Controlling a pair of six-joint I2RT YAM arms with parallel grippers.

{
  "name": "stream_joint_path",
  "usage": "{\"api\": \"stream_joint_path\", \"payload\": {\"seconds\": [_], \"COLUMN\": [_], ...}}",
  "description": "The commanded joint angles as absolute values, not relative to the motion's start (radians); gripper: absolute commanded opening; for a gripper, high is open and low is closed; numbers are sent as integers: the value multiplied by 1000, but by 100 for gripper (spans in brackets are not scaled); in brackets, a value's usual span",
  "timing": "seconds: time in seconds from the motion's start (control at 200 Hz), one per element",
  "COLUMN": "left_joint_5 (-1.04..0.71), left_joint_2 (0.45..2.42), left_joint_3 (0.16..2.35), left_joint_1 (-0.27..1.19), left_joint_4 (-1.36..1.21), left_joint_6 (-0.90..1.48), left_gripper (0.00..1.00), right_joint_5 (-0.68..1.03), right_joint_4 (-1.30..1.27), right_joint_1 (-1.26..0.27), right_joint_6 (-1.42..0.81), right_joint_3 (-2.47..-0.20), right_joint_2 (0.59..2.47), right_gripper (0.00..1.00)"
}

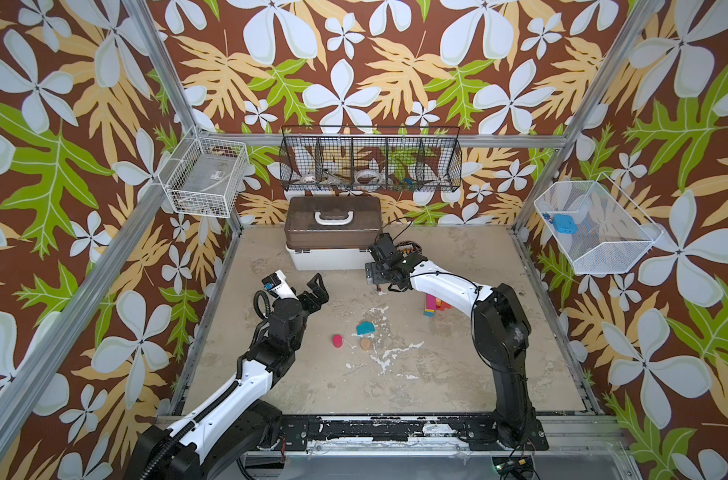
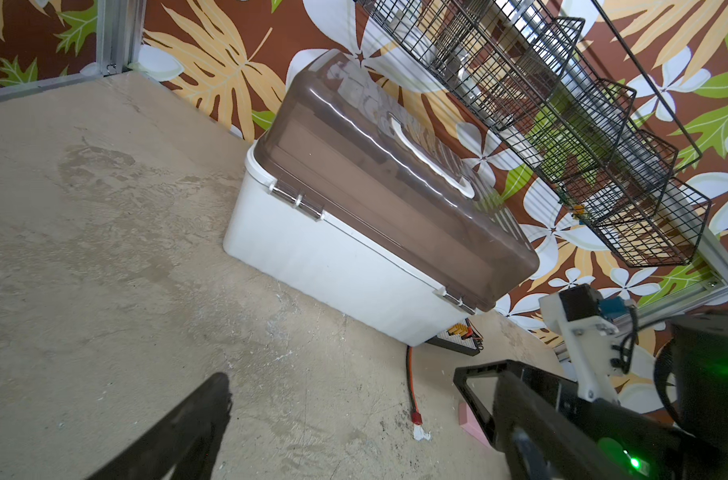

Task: Build the wood block tower

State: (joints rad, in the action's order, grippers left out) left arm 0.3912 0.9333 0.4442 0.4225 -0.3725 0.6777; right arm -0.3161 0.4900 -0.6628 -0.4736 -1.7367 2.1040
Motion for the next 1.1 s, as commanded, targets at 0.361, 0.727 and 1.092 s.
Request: {"api": "stream_joint_path", "payload": {"seconds": [0.361, 0.727, 1.092], "left_joint_5": [394, 394, 389], "left_joint_2": [928, 928, 933], "left_joint_3": [450, 450, 450], "left_joint_1": [422, 422, 422], "left_joint_4": [-388, -385, -389], "left_joint_6": [681, 682, 684], "left_gripper": [100, 100, 100], "right_joint_5": [-190, -119, -110], "right_joint_4": [546, 543, 507], "right_joint_1": [-533, -503, -512], "right_joint_6": [-411, -382, -398], "right_joint_3": [-1786, -1777, -1661], "right_joint_2": [2229, 2278, 2208], "right_gripper": [100, 100, 98]}}
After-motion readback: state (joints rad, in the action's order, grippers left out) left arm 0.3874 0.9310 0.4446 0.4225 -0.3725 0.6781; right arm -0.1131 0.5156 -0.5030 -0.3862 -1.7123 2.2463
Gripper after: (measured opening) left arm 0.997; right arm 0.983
